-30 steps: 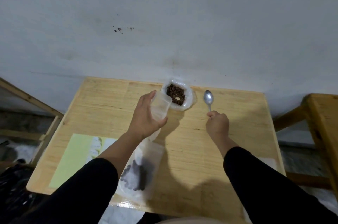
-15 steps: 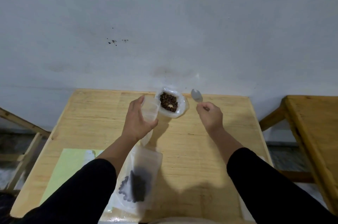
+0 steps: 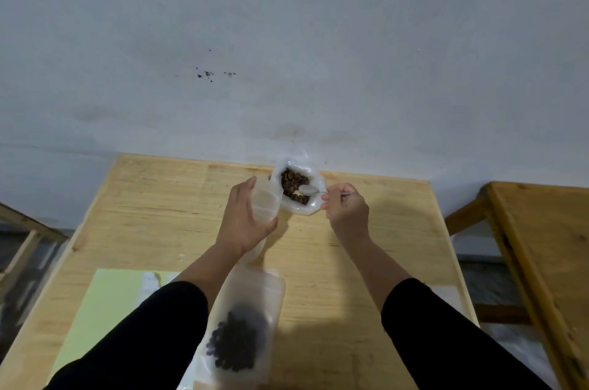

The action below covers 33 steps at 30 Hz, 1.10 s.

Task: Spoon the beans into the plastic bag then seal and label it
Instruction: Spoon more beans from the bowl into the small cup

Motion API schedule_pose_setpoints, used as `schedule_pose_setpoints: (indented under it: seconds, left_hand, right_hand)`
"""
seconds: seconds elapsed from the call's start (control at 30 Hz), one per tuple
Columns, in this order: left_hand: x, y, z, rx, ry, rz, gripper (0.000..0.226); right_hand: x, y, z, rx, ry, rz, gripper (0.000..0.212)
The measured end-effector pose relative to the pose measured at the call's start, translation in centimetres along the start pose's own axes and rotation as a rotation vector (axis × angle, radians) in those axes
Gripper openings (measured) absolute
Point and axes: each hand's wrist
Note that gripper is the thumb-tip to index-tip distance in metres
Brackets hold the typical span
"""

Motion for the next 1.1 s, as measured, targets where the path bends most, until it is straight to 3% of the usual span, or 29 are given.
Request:
schedule_pose_setpoints:
  seconds: [0.13, 0.43, 0.6, 0.8, 0.97, 1.1]
  left_hand:
    - [-0.5, -0.5, -0.1, -0.005, -0.029, 0.017, 0.093]
    - [-0.9, -0.7, -0.1, -0.027, -0.109, 0.021, 0.095]
    - [-1.3, -0.8, -0.2, -0.039, -0.13, 0.039, 0.096]
    - [-1.9, -0.2, -0.7, -0.02, -0.13, 0.043, 0.094]
    - [-2.3, 1.0, -1.5, -0.007, -0.122, 0.006, 0.093]
    - [-2.3, 1.0, -1.7, -0.019, -0.128, 0.001, 0.095]
  right_hand:
    - [-0.9, 1.2, -1.1, 0.033, 0.098, -0.162, 0.015]
    - [-2.8, 2.4, -3.6, -0.63, 0.16, -0.442, 0.014]
    - [-3.1, 2.8, -2.7, -0.667, 0.215, -0.5, 0.017]
    - [-3.5, 1.0, -0.6, -0.63, 0.124, -0.419, 0.028]
    - [-2.7, -0.7, 0.3, -0.305, -0.102, -0.073, 0.029]
    - [-2.6, -1.2, 0.3, -0.186, -0.025, 0.057, 0.027]
Point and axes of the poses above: each hand's wrist, its own x-axis away from the middle knuckle, its own z-axis out of the back of the hand, y = z × x, and after that the axes turned 6 degrees about -x, right-handed
